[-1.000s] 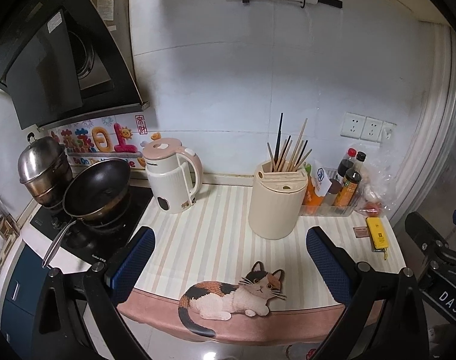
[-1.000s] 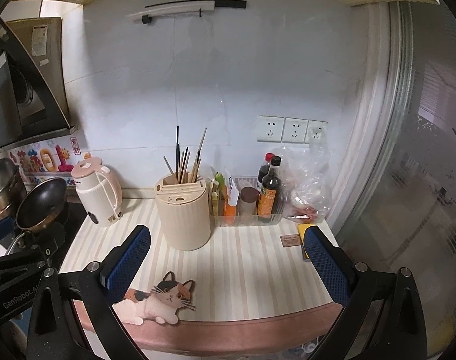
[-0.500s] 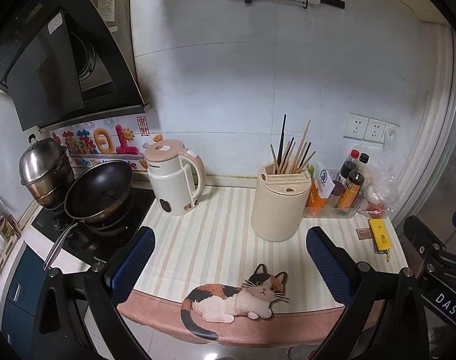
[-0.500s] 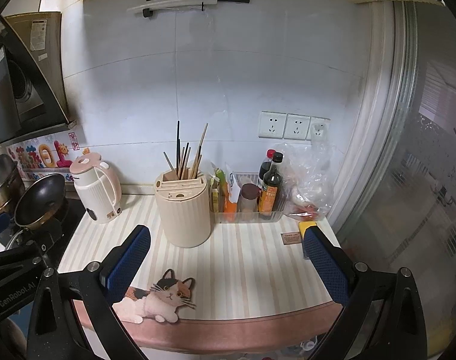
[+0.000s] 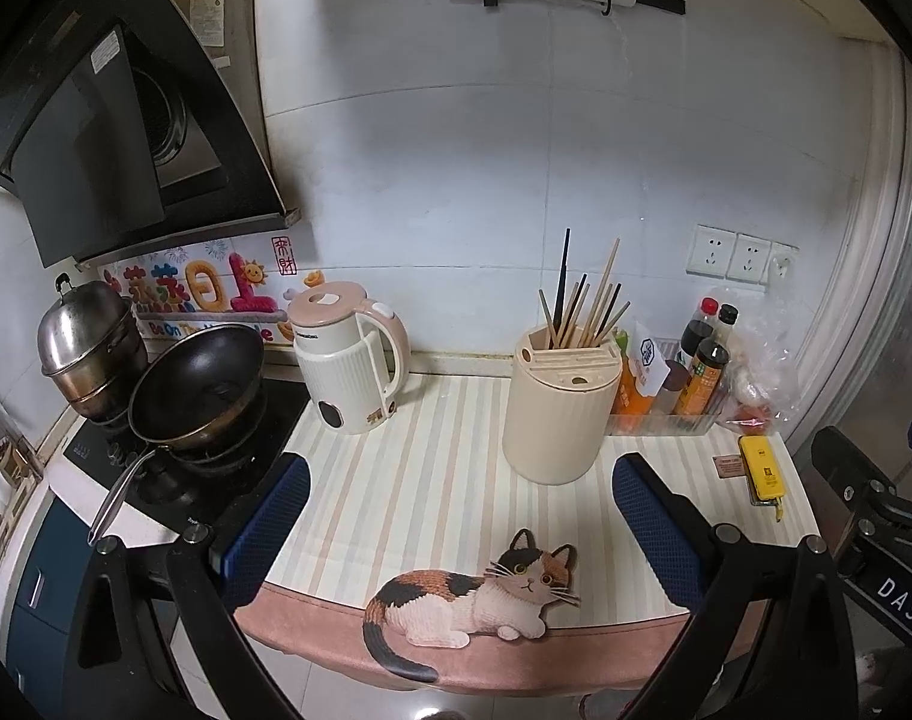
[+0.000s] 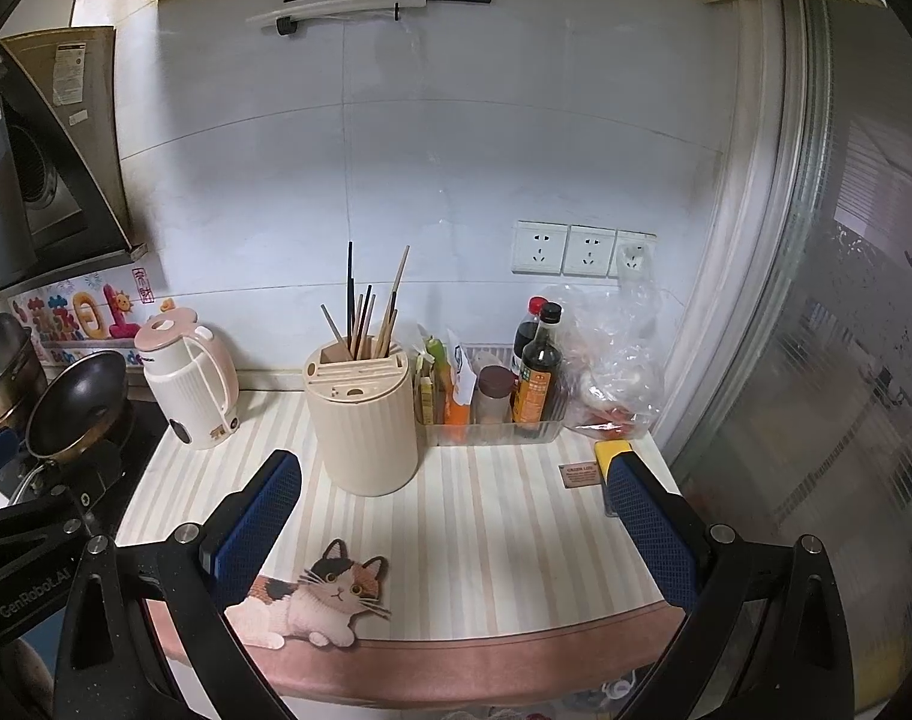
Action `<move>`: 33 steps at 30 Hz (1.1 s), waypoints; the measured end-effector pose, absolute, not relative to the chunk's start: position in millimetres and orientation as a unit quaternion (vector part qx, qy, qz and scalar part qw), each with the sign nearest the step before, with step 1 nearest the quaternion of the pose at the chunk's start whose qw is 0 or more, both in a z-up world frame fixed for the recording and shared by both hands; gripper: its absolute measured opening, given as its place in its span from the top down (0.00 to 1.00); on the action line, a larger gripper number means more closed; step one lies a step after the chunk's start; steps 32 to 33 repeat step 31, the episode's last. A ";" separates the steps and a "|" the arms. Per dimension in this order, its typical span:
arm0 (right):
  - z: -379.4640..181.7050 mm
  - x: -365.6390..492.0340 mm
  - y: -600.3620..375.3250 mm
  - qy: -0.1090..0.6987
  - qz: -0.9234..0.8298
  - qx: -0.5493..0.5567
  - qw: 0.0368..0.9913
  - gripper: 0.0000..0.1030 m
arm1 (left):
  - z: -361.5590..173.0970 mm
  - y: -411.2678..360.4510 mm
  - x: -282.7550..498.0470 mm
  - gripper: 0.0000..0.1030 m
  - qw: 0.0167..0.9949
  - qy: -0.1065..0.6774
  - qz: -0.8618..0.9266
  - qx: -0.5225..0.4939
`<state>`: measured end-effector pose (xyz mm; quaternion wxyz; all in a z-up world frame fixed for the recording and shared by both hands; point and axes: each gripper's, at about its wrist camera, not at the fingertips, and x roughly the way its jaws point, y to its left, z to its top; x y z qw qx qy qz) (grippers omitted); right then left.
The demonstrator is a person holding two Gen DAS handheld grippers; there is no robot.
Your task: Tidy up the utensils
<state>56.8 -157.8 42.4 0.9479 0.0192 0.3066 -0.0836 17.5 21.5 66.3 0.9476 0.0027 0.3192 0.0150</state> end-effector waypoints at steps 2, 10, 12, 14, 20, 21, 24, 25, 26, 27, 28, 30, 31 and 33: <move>42.2 57.3 -158.1 0.306 -0.084 0.021 0.948 0.00 | 66.3 21.5 17.5 0.00 0.948 0.319 0.014 0.003; 41.9 58.0 -160.5 0.306 -0.088 0.022 0.948 0.00 | 67.3 22.6 19.2 0.00 0.948 0.319 0.014 0.005; 42.0 57.9 -160.7 0.306 -0.088 0.023 0.948 0.00 | 67.2 22.4 19.4 0.00 0.948 0.318 0.013 0.006; 41.5 58.7 -160.6 0.307 -0.088 0.023 0.947 0.00 | 67.6 22.7 19.6 0.00 0.948 0.318 0.012 0.007; 41.2 59.5 -161.1 0.307 -0.087 0.023 0.947 0.00 | 67.4 26.1 21.4 0.00 0.948 0.317 0.008 0.007; 40.9 59.9 -161.0 0.307 -0.087 0.023 0.947 0.00 | 67.0 27.0 21.8 0.00 0.948 0.317 0.008 0.007; 41.4 60.2 -160.7 0.307 -0.088 0.023 0.947 0.00 | 66.3 28.2 21.7 0.00 0.948 0.317 0.008 0.007; 41.0 60.6 -160.8 0.306 -0.088 0.023 0.948 0.00 | 66.3 29.4 22.7 0.00 0.948 0.317 0.007 0.006; 41.1 60.6 -160.6 0.307 -0.088 0.022 0.947 0.00 | 66.3 29.4 21.7 0.00 0.949 0.316 0.008 0.006; 40.9 60.8 -160.5 0.307 -0.089 0.022 0.947 0.00 | 66.4 30.3 21.6 0.00 0.949 0.314 0.009 0.006; 40.8 61.0 -160.7 0.307 -0.088 0.023 0.947 0.00 | 66.8 31.6 22.4 0.00 0.950 0.314 0.009 0.005; 41.9 62.7 -159.6 0.307 -0.088 0.022 0.947 0.00 | 65.9 31.6 22.4 0.00 0.950 0.314 0.008 0.005; 41.8 63.4 -159.2 0.306 -0.088 0.022 0.948 0.00 | 66.2 32.3 23.0 0.00 0.950 0.314 0.006 0.005; 41.8 63.4 -159.2 0.306 -0.088 0.022 0.948 0.00 | 66.2 32.3 23.0 0.00 0.950 0.314 0.006 0.005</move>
